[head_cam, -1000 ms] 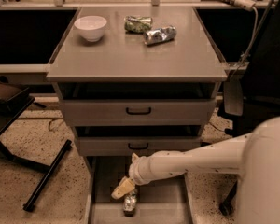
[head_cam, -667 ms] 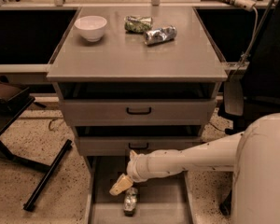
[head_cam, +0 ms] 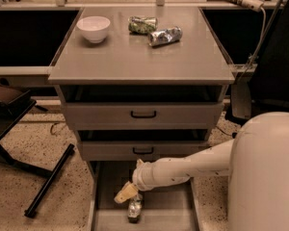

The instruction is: Pick 7up can from bottom drawer and place on counter

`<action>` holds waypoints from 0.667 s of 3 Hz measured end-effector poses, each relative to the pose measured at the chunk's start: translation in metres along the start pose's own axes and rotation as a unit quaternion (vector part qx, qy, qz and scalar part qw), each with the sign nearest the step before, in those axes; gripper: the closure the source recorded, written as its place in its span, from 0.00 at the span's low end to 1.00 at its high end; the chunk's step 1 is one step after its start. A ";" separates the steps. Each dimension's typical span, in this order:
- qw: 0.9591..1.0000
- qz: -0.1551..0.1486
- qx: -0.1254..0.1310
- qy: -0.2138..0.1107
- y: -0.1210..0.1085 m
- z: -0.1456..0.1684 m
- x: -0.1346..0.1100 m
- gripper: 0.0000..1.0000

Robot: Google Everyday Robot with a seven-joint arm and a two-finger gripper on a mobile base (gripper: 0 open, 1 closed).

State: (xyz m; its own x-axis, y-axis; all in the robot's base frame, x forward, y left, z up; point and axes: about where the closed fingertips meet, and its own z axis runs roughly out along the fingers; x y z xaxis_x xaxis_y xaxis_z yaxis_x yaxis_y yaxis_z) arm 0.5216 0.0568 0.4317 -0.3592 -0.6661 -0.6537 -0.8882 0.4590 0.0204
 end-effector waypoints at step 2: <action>0.983 0.174 0.049 0.013 0.000 0.057 0.067 0.00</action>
Offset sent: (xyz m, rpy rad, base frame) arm 0.0029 -0.0099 -0.1339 0.1047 0.1955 -0.5463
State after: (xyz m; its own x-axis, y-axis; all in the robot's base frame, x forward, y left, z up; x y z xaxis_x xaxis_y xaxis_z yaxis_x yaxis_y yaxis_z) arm 0.5142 0.0461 0.3448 -0.6457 -0.4729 -0.5996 -0.6781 0.7161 0.1655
